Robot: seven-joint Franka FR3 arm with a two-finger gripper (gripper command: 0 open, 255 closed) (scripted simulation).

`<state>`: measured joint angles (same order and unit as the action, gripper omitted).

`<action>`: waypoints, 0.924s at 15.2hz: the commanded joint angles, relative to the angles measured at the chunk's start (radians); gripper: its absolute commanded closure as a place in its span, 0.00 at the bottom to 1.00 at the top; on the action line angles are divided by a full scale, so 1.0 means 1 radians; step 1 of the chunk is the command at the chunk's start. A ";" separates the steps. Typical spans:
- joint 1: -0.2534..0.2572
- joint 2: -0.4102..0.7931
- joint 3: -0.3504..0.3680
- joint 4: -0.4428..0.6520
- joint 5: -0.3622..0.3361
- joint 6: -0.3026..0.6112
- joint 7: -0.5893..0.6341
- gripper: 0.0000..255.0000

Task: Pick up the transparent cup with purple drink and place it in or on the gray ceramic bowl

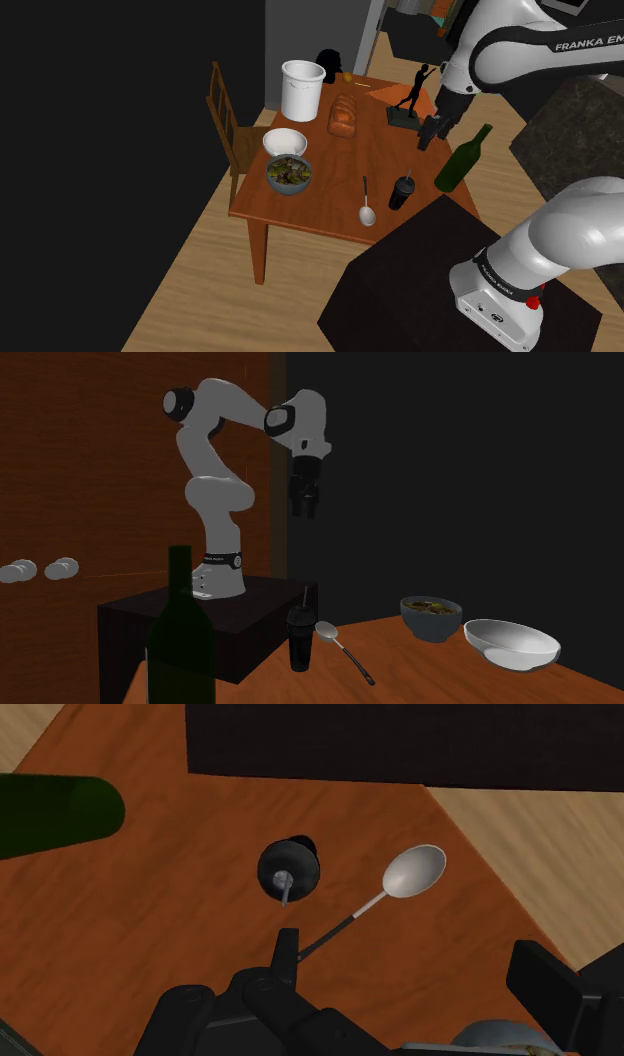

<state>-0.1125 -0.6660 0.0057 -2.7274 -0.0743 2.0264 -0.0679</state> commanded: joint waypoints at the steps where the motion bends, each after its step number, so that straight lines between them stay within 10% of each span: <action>1: -0.020 0.046 -0.008 -0.034 -0.017 0.097 0.011 0.00; 14: -0.169 0.492 -0.043 -0.098 -0.171 0.678 0.123 0.00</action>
<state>-0.2736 -0.2009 -0.0359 -2.8257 -0.2335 2.6744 0.0485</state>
